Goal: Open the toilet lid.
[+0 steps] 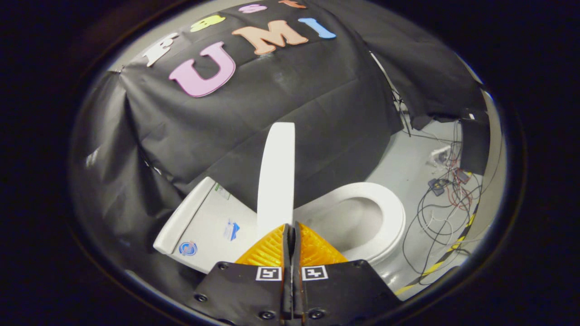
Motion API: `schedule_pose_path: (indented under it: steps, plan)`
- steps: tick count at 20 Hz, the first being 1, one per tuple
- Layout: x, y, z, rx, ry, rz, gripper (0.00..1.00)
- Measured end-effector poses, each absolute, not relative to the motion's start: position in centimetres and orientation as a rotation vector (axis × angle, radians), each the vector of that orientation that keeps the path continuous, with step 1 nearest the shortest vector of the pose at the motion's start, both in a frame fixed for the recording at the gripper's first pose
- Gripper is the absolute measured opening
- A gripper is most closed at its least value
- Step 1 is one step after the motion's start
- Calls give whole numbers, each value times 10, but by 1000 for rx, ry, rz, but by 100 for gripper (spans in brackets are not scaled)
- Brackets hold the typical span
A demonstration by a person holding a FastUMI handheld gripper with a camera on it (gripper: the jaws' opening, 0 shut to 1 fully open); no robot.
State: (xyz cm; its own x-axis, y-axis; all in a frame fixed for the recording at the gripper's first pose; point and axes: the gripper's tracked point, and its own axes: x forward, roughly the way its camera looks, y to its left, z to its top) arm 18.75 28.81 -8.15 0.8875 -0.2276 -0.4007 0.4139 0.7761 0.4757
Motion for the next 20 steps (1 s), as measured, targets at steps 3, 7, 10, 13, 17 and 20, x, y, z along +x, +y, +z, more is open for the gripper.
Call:
schedule_pose_path:
  steps: [3, 7, 10, 13, 17, 20]
  plan:
    - [192, 297, -72, 482, 355, -364, 2]
    - [199, 313, -61, 389, 375, -393, 2]
    - [203, 324, -53, 297, 404, -417, 2]
    - [211, 341, -44, 230, 422, -410, 2]
    - [220, 362, -34, 168, 437, -410, 2]
    - [230, 380, -29, 124, 445, -405, 2]
